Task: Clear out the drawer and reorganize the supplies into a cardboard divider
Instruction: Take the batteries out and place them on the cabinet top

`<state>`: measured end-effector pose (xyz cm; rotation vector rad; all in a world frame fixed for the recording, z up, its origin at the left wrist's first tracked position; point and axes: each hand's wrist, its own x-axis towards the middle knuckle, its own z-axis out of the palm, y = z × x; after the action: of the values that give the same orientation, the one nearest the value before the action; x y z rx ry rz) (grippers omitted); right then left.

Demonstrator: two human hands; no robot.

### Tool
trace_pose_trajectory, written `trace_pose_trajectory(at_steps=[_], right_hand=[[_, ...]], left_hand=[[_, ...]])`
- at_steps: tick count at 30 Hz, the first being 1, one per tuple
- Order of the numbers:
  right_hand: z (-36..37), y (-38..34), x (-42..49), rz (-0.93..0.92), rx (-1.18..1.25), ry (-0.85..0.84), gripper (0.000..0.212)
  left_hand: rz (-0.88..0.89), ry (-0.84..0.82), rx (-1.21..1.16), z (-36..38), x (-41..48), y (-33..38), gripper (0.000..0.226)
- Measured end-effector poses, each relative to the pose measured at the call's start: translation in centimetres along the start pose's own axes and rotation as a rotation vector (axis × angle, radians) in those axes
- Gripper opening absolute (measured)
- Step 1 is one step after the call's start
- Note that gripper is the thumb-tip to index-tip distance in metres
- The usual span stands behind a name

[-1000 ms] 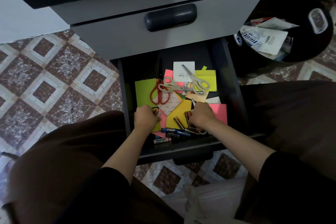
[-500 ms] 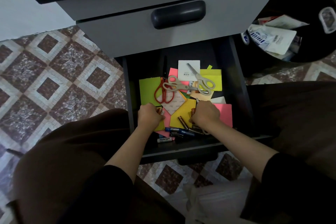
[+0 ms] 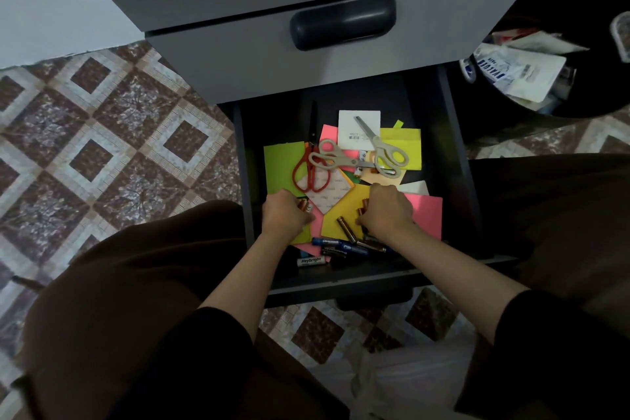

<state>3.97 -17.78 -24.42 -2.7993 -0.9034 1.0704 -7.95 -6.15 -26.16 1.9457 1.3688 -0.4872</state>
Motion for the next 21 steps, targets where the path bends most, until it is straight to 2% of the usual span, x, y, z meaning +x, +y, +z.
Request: trace_pose_trajectory(at_steps=[7,10,13,21], right_hand=[[0.5,0.4,0.0,-0.145,-0.047,0.010,0.021],[0.9,0.5,0.0,-0.200,-0.033,0.049,0.025],[1.1,0.0,-0.1,-0.240,0.017,0.042,0.026],[0.7,-0.4,-1.2,-0.140,0.033,0.088,0.030]], left_hand=[[-0.010,0.058,0.000,0.1,-0.4,0.1,0.036],[0.004,0.091,0.056,0.1,-0.7,0.2,0.032],[0.018,0.091,0.060,0.0,-0.7,0.2,0.038],[0.023,0.089,0.059,-0.3,-1.1,0.3,0.031]])
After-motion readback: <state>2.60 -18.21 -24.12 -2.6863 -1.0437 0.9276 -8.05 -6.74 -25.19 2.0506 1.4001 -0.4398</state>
